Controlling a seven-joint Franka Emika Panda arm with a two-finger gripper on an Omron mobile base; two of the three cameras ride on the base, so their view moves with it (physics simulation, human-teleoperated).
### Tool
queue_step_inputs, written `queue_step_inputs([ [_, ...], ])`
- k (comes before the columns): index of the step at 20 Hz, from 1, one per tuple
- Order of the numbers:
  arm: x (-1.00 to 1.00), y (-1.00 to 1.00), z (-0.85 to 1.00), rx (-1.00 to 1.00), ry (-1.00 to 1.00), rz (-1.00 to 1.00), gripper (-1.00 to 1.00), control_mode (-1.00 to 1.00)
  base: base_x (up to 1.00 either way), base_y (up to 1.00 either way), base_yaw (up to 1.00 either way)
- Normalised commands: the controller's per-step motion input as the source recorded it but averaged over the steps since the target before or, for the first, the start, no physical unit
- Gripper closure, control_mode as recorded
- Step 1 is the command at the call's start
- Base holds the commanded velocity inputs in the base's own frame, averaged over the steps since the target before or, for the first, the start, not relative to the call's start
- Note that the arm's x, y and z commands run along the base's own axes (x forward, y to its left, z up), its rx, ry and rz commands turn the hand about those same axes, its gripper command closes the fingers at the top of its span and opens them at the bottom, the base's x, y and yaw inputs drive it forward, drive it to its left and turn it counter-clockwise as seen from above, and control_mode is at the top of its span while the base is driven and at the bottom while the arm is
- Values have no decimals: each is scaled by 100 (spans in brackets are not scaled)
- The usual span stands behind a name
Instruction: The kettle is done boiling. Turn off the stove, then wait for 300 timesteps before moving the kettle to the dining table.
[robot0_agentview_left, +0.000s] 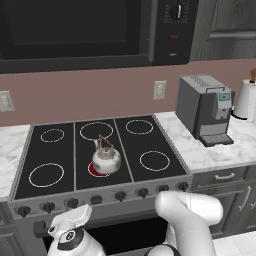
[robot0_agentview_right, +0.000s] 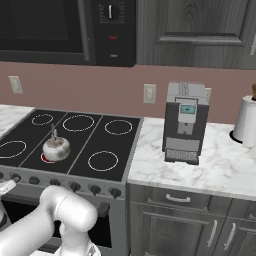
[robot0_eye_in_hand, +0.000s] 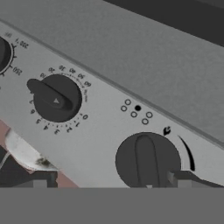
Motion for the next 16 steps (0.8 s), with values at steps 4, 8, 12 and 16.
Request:
queue_step_inputs([
  [4,8,2,-7,-3,0,0,-100,-100,0,0,0],
  [8,7,2,-8,-3,0,0,-100,-100,0,0,0],
  [12,5,3,-8,-2,0,0,-100,-100,0,0,0],
  [16,10,5,-2,-2,0,0,-100,-100,0,0,0],
])
